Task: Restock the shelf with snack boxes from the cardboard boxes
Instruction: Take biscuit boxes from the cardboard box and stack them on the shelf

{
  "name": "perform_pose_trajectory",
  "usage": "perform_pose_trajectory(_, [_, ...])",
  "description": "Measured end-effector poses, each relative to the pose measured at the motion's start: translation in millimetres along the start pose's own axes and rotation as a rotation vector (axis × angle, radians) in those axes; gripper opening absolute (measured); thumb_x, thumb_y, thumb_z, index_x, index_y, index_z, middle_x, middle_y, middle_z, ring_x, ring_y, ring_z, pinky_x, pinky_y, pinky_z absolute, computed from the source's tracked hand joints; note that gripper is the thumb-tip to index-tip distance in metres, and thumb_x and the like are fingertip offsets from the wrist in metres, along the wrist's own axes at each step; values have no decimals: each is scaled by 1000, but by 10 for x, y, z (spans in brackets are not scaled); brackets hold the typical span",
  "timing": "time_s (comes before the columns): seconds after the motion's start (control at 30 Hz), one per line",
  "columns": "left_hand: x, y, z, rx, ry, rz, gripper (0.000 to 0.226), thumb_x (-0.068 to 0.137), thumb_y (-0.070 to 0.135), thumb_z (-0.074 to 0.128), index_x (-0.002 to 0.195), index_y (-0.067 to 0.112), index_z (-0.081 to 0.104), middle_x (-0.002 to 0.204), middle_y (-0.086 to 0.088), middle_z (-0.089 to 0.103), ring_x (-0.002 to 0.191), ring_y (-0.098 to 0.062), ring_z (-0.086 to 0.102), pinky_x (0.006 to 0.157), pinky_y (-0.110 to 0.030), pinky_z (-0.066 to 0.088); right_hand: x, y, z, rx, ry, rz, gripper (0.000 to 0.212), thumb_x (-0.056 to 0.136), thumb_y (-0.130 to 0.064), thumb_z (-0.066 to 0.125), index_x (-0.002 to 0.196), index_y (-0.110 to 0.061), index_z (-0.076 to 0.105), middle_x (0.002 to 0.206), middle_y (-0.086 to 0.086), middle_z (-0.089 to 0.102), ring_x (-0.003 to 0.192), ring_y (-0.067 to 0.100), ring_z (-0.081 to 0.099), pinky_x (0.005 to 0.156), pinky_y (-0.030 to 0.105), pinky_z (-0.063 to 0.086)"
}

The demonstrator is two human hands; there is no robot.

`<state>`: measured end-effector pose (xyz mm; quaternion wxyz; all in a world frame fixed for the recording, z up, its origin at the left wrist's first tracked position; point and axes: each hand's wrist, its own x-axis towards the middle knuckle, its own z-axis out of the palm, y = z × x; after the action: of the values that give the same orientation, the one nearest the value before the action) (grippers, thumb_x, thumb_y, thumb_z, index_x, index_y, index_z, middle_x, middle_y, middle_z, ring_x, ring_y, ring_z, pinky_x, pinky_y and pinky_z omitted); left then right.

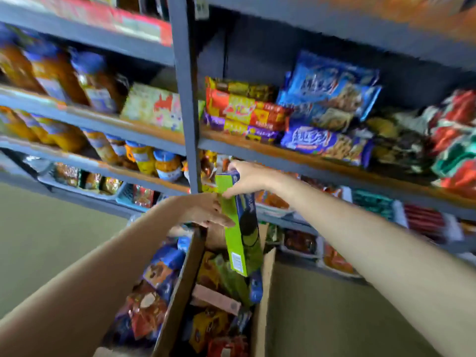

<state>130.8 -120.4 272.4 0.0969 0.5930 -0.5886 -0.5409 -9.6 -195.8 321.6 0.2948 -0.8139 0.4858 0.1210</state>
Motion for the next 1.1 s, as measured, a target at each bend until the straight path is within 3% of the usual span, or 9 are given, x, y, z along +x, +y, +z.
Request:
perform_pose_trajectory(0.2, [-953,1682,-760,-16,130,267,76,47,51,72,114,20,52,103,-5,59,94,-19,59,79,-33,46,-1378,-890,-1768,-208,222,-28,44,89,-58,47,103,-17,50,117,5,54,112,24,51,77,26,40])
perform_pose_trajectory(0.3, [-1390,2319,-1023,-9,131,397,50,59,39,75,103,25,54,93,0,56,88,-12,53,80,-34,44,-1993,-1109,-2356,-103,310,-113,58,86,-54,56,127,-14,49,124,2,51,114,20,53,92,30,49])
perform_pose_trajectory(0.37, [-1607,2685,-1214,17,155,462,40,61,34,74,94,18,56,76,9,56,74,-4,53,71,-22,47,-2326,-1193,-2684,-83,428,-149,66,79,-51,66,129,-11,49,118,3,53,100,19,59,75,33,57])
perform_pose_trajectory(0.43, [-1798,2991,-1382,-17,165,522,25,70,19,71,92,16,61,75,14,67,73,2,60,70,-13,48,-2584,-1215,-2985,37,552,-230,50,76,-42,73,107,-5,56,94,10,56,79,18,62,61,34,59])
perform_pose_trajectory(0.53, [-2045,3294,-1607,42,310,603,69,61,36,81,116,3,57,117,-14,65,100,-17,59,91,-32,44,-2925,-1159,-3440,390,749,-353,40,79,-29,73,103,-3,56,89,20,57,74,19,64,60,39,60])
perform_pose_trajectory(0.7, [-2231,3752,-1935,16,630,717,21,80,23,69,97,28,58,89,-1,63,82,-14,59,67,-17,49,-3362,-756,-4105,783,925,-472,23,87,-29,64,95,-7,64,68,1,71,58,10,67,49,19,53])
perform_pose_trajectory(0.9, [-2049,4585,-2072,-494,646,913,9,93,10,52,85,11,54,83,-18,63,64,-19,70,63,-24,56,-3309,-106,-4696,1171,946,-376,51,76,-38,75,116,-9,60,114,15,56,66,21,66,48,28,54])
perform_pose_trajectory(1.0, [-1775,5025,-2076,-535,653,928,16,95,9,49,81,7,56,51,-5,64,44,-7,63,51,-14,52,-3237,199,-4937,1144,899,-278,32,89,-39,59,97,-8,65,72,12,71,48,20,66,38,24,50])
perform_pose_trajectory(1.1, [-1459,5379,-2116,-449,614,913,16,94,21,53,84,11,59,61,-2,59,52,-7,55,48,-11,47,-3181,426,-5148,1080,875,-222,33,96,-33,46,82,-7,60,48,7,65,36,17,61,31,20,45])
